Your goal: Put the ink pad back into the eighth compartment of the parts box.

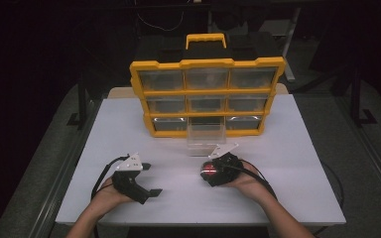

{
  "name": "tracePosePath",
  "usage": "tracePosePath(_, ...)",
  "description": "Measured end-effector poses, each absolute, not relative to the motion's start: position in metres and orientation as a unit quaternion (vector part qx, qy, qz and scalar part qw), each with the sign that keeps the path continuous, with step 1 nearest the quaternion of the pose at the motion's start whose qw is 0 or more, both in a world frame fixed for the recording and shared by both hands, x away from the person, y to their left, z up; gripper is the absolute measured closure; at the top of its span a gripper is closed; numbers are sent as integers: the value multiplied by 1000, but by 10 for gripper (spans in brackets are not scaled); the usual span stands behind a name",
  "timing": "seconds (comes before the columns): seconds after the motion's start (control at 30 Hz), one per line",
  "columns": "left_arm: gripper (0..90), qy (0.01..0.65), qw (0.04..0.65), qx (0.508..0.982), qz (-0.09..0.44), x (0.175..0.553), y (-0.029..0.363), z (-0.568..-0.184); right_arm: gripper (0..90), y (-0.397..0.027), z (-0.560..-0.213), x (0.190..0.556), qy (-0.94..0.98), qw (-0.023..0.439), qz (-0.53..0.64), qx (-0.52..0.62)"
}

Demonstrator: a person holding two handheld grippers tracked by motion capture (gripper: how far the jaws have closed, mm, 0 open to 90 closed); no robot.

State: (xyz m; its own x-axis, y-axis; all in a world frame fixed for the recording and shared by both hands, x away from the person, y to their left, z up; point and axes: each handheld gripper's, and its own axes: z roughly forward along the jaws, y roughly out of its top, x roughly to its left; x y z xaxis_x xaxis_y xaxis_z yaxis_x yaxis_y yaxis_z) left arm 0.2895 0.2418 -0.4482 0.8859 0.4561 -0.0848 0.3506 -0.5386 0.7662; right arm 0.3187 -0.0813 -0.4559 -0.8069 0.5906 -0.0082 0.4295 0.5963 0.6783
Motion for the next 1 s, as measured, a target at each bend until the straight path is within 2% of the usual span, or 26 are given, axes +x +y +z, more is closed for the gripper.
tracePosePath(1.0, 0, 233, 421, 874, 66, 289, 245, -449, 288, -112, -444, 316, 881, 122, 340, 306)
